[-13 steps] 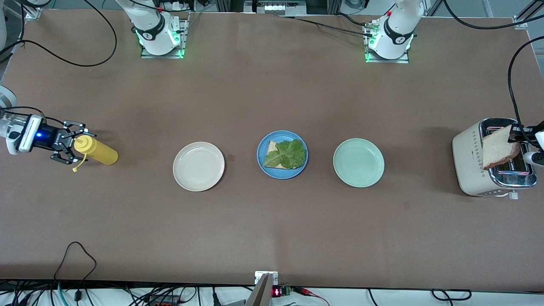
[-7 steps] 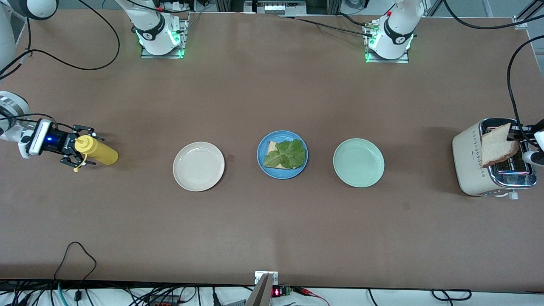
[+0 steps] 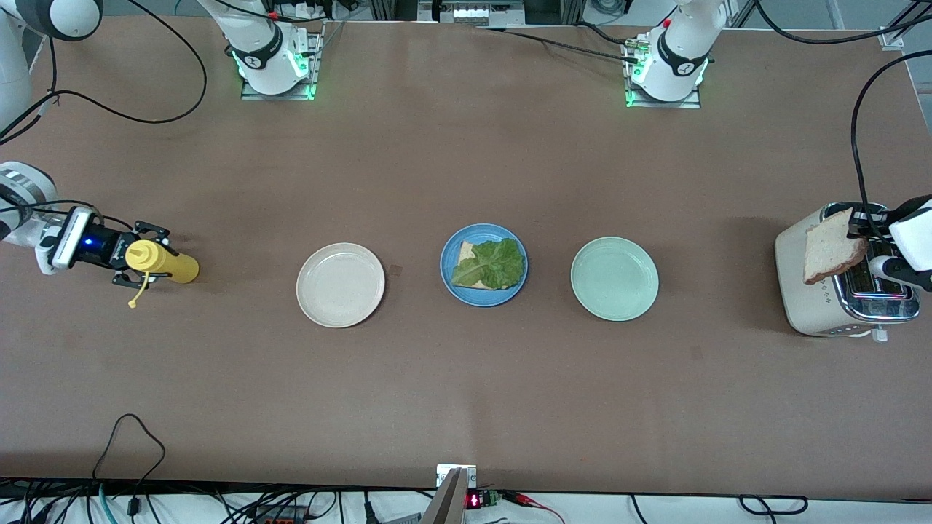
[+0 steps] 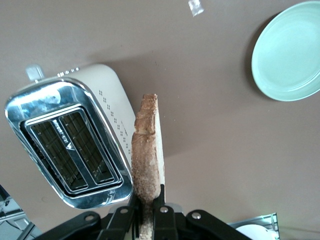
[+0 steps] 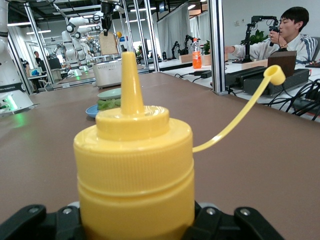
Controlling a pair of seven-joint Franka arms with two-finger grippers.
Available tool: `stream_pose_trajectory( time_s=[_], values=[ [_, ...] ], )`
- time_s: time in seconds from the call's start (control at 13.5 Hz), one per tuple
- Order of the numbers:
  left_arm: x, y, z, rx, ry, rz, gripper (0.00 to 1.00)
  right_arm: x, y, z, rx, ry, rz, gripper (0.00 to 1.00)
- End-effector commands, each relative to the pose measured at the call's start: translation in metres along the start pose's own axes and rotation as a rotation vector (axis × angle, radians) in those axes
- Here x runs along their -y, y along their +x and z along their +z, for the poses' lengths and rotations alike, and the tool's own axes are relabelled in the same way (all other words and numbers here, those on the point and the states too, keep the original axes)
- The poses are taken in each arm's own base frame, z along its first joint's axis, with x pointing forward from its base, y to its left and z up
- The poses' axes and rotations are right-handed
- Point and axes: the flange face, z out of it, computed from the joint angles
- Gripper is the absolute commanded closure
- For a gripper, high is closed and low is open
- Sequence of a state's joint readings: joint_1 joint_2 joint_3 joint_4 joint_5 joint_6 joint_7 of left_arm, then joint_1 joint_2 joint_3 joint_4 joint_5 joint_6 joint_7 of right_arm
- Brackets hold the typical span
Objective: Make sandwich in blue plate with both arms
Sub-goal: 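Lift the yellow bottle with the right gripper over the lettuce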
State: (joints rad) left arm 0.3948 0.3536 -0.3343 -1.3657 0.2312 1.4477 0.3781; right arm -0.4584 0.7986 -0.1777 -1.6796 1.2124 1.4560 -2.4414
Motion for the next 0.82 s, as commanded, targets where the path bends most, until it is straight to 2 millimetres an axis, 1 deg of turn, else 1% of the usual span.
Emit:
stream_pose_trajectory(
  time_s=[0.0,0.07,0.22,0.3,0.37,0.45,0.52,0.59,0.67,0.74],
  values=[
    [-0.015,-0.006,-0.021,0.009,-0.009,-0.032,0.99,-0.025,0.084,-0.003,0.081,0.066,-0.068,1.00],
    [-0.016,-0.006,-0.021,0.011,-0.009,-0.045,0.99,-0.030,0.115,0.012,0.150,0.109,-0.040,1.00],
    [-0.020,-0.006,-0.022,0.015,-0.014,-0.045,0.99,-0.040,0.173,0.061,0.276,0.143,-0.063,1.00],
    [-0.027,-0.007,-0.026,0.016,-0.007,-0.046,0.99,-0.042,0.205,0.095,0.363,0.152,-0.099,1.00],
    [-0.029,-0.006,-0.027,0.017,-0.009,-0.047,0.99,-0.042,0.245,0.138,0.494,0.153,-0.141,1.00],
    [-0.029,-0.007,-0.027,0.015,-0.009,-0.047,0.99,-0.038,0.272,0.168,0.616,0.145,-0.163,1.00],
    [-0.030,-0.007,-0.027,0.014,-0.012,-0.047,0.99,-0.030,0.300,0.208,0.751,0.134,-0.180,1.00],
    [-0.028,-0.008,-0.027,0.015,-0.010,-0.050,0.99,-0.017,0.317,0.255,0.867,0.131,-0.176,1.00],
    [-0.028,-0.008,-0.028,0.013,-0.012,-0.050,0.99,-0.004,0.326,0.294,0.943,0.121,-0.158,1.00],
    [-0.029,-0.008,-0.028,0.014,-0.015,-0.049,0.99,0.007,0.333,0.326,0.987,0.099,-0.144,1.00]
  ],
)
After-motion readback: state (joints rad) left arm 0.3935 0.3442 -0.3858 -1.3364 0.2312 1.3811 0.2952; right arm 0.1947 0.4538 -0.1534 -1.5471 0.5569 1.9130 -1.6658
